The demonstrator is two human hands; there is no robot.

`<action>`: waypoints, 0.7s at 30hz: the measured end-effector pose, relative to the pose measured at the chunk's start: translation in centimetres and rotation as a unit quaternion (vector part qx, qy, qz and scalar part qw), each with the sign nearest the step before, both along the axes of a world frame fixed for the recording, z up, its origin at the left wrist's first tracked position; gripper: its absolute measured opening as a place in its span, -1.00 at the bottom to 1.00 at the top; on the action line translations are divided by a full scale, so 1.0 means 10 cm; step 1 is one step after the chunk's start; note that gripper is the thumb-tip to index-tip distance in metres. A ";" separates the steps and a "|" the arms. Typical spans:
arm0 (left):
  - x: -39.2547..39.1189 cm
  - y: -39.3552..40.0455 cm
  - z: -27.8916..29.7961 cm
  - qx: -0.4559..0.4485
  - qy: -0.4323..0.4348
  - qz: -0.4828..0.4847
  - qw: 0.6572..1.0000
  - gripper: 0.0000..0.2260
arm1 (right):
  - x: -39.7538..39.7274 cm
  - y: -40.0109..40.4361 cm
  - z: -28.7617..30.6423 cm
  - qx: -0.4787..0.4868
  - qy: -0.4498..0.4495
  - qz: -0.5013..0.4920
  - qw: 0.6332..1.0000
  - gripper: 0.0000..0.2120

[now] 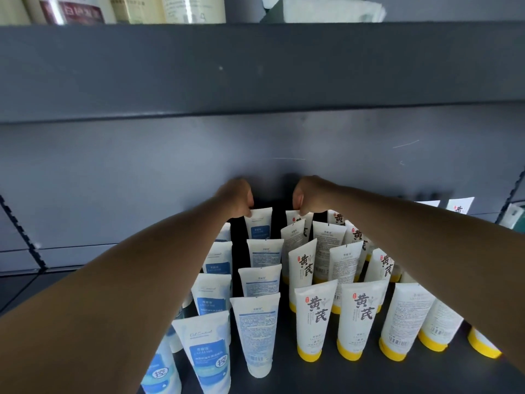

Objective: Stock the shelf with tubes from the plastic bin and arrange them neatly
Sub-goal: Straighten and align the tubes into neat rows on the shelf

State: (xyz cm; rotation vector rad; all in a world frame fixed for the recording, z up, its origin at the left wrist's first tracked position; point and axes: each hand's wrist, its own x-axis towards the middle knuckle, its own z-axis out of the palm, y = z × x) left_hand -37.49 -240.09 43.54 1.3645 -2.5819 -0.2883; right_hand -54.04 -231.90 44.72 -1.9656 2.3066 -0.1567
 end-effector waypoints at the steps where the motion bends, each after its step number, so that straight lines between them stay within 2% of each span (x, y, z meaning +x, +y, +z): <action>1: 0.04 0.00 0.02 0.002 0.004 0.000 1.000 -0.70 | 0.01 -0.01 0.02 -0.005 -0.009 -0.002 1.000 -0.78; 9: 0.60 0.00 0.19 -0.010 0.005 0.025 1.000 -0.66 | 0.35 0.04 0.22 -0.060 -0.032 0.034 0.997 -0.80; 21: 1.28 -0.15 0.12 0.022 -0.034 0.060 0.997 -0.67 | 1.15 -0.17 0.17 -0.058 -0.072 0.110 0.990 -0.74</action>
